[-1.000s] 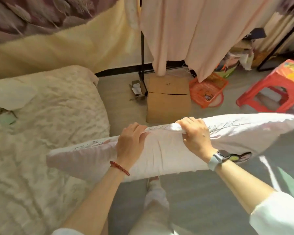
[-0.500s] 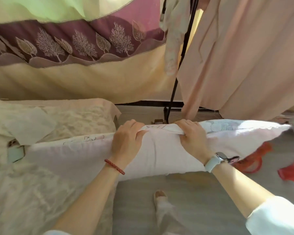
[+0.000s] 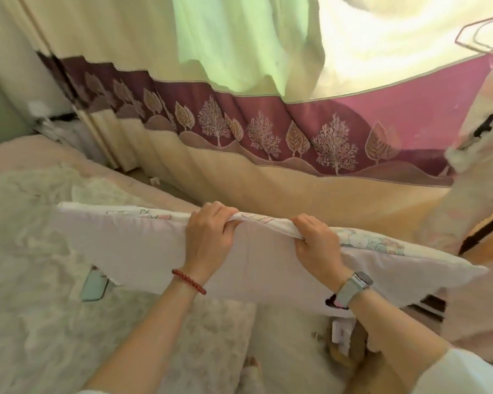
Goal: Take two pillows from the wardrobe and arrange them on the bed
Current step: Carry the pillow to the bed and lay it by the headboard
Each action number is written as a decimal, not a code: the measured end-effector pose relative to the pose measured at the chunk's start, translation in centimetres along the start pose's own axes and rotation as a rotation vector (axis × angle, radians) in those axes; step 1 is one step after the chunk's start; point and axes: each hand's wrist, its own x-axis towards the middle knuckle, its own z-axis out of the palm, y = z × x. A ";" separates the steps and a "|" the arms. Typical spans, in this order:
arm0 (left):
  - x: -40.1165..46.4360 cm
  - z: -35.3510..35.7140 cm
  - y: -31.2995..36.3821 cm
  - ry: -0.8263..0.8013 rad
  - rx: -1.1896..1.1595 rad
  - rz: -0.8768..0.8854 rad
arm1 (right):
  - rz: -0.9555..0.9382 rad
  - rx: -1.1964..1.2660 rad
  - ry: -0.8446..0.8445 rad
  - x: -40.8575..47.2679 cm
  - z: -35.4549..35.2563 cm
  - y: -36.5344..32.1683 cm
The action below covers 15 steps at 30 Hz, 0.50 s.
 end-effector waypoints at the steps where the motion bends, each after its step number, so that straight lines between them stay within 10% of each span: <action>1: 1.5 0.6 -1.5 0.014 0.011 -0.019 | -0.019 0.017 -0.029 2.5 1.4 0.4; 15: 16.0 9.4 -18.0 0.111 0.191 -0.484 | -0.306 0.182 -0.448 29.3 19.2 5.0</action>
